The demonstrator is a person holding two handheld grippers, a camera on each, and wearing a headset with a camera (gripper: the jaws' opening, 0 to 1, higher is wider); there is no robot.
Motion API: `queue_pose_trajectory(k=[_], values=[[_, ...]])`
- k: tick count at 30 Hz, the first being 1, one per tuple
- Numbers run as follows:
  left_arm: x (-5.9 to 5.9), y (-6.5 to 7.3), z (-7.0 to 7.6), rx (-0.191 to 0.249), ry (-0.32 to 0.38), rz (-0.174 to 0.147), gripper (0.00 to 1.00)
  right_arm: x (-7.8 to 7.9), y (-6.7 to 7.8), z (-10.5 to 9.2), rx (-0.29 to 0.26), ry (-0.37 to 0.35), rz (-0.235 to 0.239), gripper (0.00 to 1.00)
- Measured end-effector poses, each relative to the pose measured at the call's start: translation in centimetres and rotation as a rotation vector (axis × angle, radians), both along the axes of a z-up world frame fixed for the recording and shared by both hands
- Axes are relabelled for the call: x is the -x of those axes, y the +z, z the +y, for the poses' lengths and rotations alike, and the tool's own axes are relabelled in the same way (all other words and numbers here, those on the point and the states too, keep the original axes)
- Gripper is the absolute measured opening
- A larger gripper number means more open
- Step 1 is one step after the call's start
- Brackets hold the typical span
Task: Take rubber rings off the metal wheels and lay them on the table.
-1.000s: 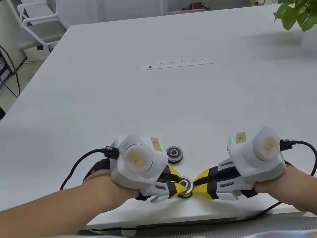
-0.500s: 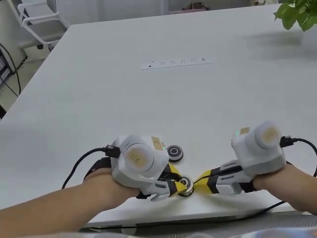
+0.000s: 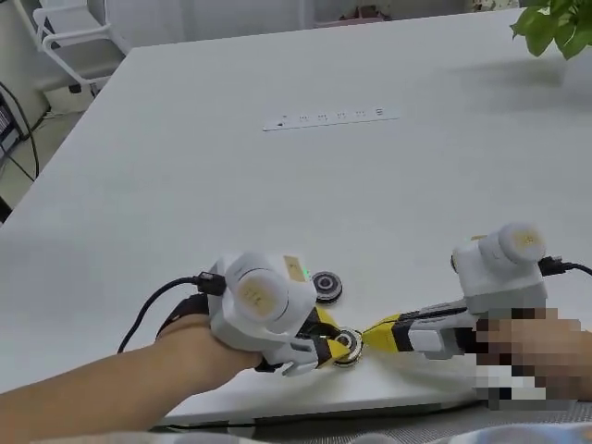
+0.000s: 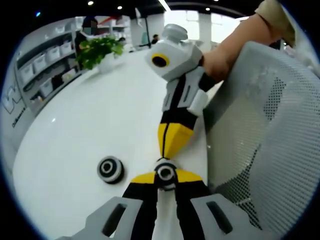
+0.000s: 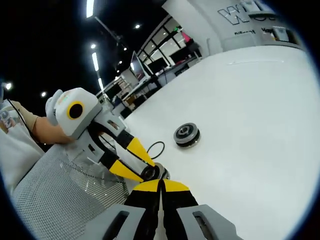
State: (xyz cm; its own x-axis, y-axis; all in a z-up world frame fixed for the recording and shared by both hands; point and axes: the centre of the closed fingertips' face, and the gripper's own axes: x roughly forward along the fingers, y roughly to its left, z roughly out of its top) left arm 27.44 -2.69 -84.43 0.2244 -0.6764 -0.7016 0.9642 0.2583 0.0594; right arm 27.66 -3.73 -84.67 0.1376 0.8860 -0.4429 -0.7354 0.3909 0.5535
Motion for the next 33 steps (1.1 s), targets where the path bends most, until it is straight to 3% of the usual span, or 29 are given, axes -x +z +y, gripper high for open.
queue_pose_trajectory(k=[14, 33], values=[[0.0, 0.0, 0.0, -0.006, 0.005, -0.002, 0.13, 0.5, 0.7, 0.6, -0.021, 0.004, 0.004, 0.00], [0.1, 0.0, 0.0, -0.017, 0.003, -0.005, 0.12, 1.1, 1.1, 1.4, -0.027, 0.072, -0.024, 0.00]])
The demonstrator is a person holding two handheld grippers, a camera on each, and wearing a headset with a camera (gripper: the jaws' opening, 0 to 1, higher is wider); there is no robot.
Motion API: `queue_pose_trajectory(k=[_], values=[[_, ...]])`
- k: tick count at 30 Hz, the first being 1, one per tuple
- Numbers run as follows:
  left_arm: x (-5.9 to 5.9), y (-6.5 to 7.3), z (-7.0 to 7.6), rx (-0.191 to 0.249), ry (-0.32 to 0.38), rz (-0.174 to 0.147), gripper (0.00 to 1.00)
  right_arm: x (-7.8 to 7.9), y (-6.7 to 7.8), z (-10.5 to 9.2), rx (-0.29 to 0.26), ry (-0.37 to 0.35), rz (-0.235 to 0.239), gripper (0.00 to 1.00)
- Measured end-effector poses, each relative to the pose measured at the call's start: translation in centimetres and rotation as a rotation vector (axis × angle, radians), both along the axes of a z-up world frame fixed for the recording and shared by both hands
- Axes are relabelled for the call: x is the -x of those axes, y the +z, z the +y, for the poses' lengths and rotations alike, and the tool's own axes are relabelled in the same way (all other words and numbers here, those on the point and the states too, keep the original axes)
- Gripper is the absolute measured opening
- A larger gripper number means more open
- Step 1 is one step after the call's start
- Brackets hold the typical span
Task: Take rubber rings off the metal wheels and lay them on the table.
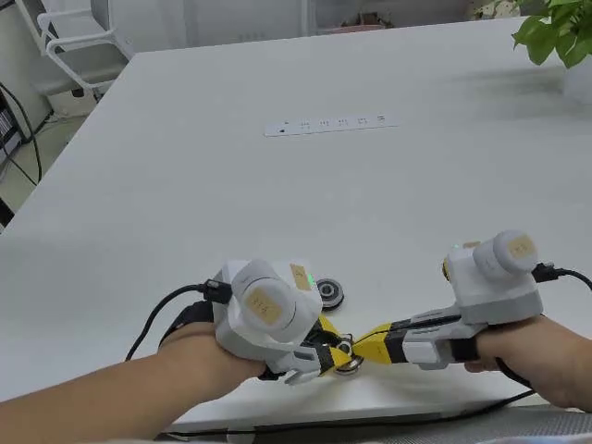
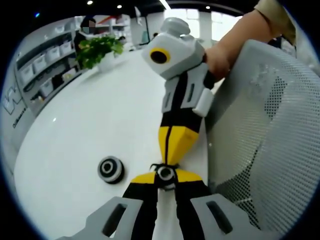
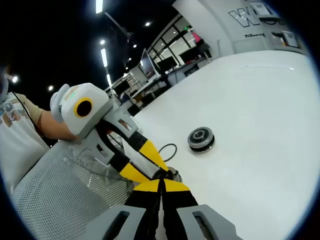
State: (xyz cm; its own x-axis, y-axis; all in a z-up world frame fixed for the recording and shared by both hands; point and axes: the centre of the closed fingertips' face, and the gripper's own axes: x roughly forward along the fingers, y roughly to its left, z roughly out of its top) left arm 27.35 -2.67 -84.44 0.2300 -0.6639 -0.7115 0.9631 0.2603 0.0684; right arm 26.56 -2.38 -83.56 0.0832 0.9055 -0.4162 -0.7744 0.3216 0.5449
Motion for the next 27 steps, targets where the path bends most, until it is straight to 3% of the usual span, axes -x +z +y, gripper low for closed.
queue_pose_trajectory(k=[3, 4, 5, 8, 14, 27], values=[[0.0, 0.0, 0.0, 0.001, -0.002, -0.001, 0.12, 0.1, 0.3, 0.4, -0.016, 0.019, -0.001, 0.00], [0.0, 0.0, -0.1, 0.004, -0.001, -0.002, 0.12, 1.1, 1.6, 1.3, -0.095, 0.074, 0.016, 0.00], [0.0, 0.0, 0.0, 0.001, -0.004, -0.005, 0.12, 0.0, 0.9, 0.7, -0.028, 0.023, -0.029, 0.00], [-0.1, 0.1, -0.1, 0.004, -0.001, -0.001, 0.13, 0.3, 0.8, 0.8, -0.035, 0.044, -0.009, 0.00], [-0.1, 0.1, -0.1, 0.006, 0.003, -0.002, 0.13, -0.4, 0.0, 0.1, -0.008, 0.016, -0.022, 0.00], [-0.1, 0.1, -0.1, 0.009, 0.001, 0.013, 0.14, -0.9, -0.1, -0.2, 0.011, 0.007, -0.037, 0.00]])
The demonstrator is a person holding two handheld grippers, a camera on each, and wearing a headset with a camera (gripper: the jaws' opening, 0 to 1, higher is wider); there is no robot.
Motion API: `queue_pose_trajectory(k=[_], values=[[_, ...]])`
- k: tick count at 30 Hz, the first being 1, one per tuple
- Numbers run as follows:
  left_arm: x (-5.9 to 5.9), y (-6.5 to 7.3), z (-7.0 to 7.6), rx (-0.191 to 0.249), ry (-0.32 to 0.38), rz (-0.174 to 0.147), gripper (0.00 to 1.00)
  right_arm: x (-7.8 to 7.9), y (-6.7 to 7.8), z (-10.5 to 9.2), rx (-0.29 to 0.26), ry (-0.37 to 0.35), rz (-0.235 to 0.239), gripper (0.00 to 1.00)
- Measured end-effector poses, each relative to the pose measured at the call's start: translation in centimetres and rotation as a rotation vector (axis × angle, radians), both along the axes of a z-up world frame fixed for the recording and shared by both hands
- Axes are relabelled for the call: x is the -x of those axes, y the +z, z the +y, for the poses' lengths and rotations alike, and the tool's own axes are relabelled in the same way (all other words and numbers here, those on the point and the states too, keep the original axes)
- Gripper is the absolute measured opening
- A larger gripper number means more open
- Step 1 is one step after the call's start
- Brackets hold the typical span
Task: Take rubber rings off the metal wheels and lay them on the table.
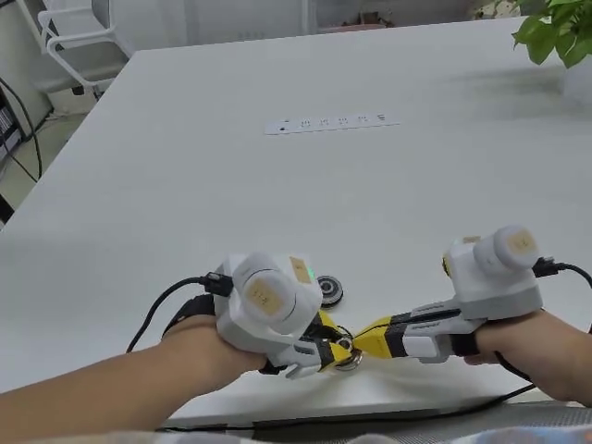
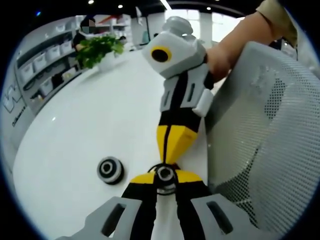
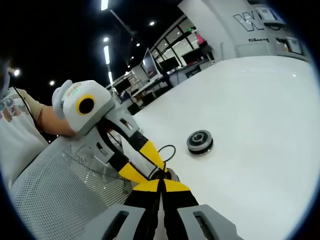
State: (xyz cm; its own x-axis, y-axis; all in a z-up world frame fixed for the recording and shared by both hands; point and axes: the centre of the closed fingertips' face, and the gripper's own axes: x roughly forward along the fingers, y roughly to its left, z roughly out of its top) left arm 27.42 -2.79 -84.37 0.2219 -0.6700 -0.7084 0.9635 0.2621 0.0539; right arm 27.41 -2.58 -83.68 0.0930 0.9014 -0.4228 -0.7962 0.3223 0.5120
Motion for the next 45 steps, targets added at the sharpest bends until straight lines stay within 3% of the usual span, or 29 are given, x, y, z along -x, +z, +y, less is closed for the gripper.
queue_pose_trajectory(k=[10, 27, 45], values=[[0.4, 0.6, -0.1, -0.005, -0.031, -0.004, 0.19, 0.3, 0.6, 0.2, -0.003, -0.004, -0.003, 0.00], [1.0, 3.2, 0.6, 0.061, -0.007, 0.003, 0.28, -0.1, 2.0, 0.4, -0.026, -0.004, -0.014, 0.00], [0.7, 5.7, 3.9, 0.102, 0.064, -0.018, 0.38, -0.9, 3.4, 1.5, -0.019, 0.031, -0.039, 0.00]])
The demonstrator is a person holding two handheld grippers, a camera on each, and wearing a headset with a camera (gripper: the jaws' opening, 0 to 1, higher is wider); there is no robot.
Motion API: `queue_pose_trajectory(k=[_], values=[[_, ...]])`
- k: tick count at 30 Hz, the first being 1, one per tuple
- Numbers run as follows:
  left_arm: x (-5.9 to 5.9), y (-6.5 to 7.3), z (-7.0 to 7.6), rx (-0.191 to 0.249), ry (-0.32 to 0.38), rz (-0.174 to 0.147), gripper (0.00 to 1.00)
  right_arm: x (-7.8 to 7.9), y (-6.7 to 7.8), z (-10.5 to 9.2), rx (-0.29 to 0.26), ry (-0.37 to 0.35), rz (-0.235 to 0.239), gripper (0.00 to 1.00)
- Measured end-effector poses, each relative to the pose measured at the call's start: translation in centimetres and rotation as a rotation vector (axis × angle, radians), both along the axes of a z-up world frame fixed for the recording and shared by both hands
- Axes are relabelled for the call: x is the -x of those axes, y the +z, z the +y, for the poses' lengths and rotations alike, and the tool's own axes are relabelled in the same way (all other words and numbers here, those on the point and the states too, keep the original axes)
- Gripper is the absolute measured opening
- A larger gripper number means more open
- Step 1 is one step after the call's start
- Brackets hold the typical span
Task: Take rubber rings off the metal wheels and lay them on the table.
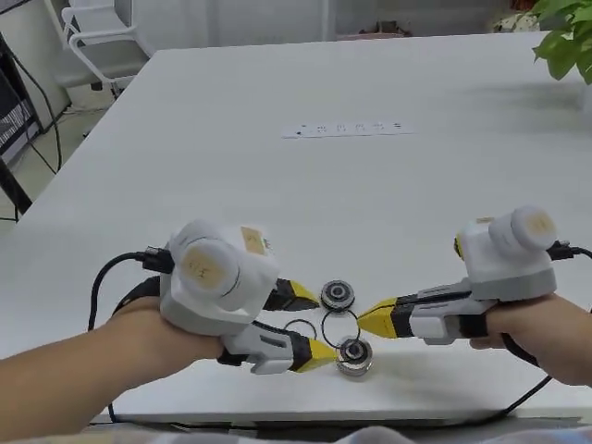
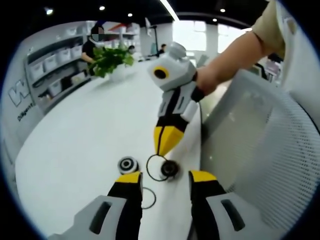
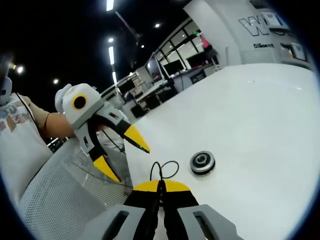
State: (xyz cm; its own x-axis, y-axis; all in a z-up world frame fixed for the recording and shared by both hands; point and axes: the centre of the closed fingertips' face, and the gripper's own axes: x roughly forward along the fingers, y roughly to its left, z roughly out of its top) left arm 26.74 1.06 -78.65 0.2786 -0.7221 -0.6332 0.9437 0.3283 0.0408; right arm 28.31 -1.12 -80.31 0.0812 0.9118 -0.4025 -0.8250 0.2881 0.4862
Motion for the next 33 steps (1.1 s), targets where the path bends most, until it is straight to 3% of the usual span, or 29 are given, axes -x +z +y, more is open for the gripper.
queue_pose_trajectory(k=[17, 33], values=[[-1.0, 1.4, 4.0, 0.019, 0.106, -0.015, 0.47, -1.5, 0.5, 2.2, 0.015, 0.034, -0.007, 0.00], [-1.2, 1.6, 6.9, 0.038, 0.191, -0.015, 0.52, -2.2, -0.8, 3.7, 0.048, 0.041, 0.041, 0.00]])
